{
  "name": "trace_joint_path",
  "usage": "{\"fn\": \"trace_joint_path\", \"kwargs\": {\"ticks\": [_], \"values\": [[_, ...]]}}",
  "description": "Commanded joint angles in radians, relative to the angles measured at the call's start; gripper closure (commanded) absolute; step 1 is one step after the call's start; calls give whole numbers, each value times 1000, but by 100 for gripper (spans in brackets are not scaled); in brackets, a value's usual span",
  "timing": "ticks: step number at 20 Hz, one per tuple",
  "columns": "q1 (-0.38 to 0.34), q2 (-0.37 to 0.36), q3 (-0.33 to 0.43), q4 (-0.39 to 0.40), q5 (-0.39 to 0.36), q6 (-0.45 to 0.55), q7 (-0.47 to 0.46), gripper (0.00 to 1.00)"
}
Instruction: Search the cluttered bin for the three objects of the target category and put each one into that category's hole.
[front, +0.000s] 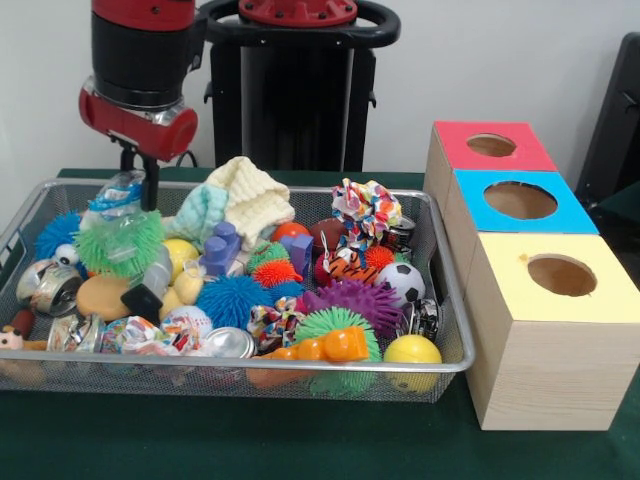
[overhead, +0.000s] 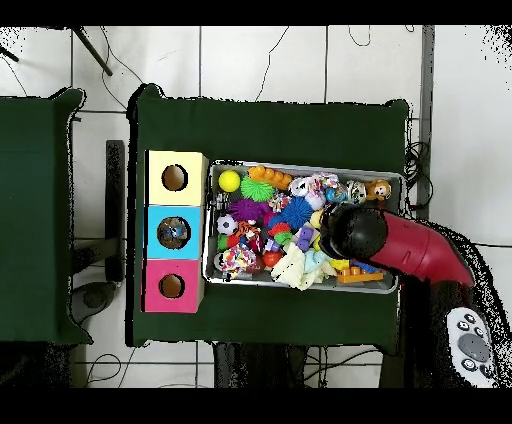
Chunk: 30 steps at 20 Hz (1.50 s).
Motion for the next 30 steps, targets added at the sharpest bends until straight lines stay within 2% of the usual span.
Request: {"fn": "trace_joint_path", "kwargs": {"ticks": [1,7,14,22,23,30], "values": [[54,23,-10,165,57,-148,291,100],[126,5,-57,202,116,-143,316,100],[134,59,-73,193,163,-212,284,100],[158,60,-102,203,188,-239,259,100],[164,61,-108,205,194,-247,249,0],[171,60,-117,202,199,-241,226,0]]}}
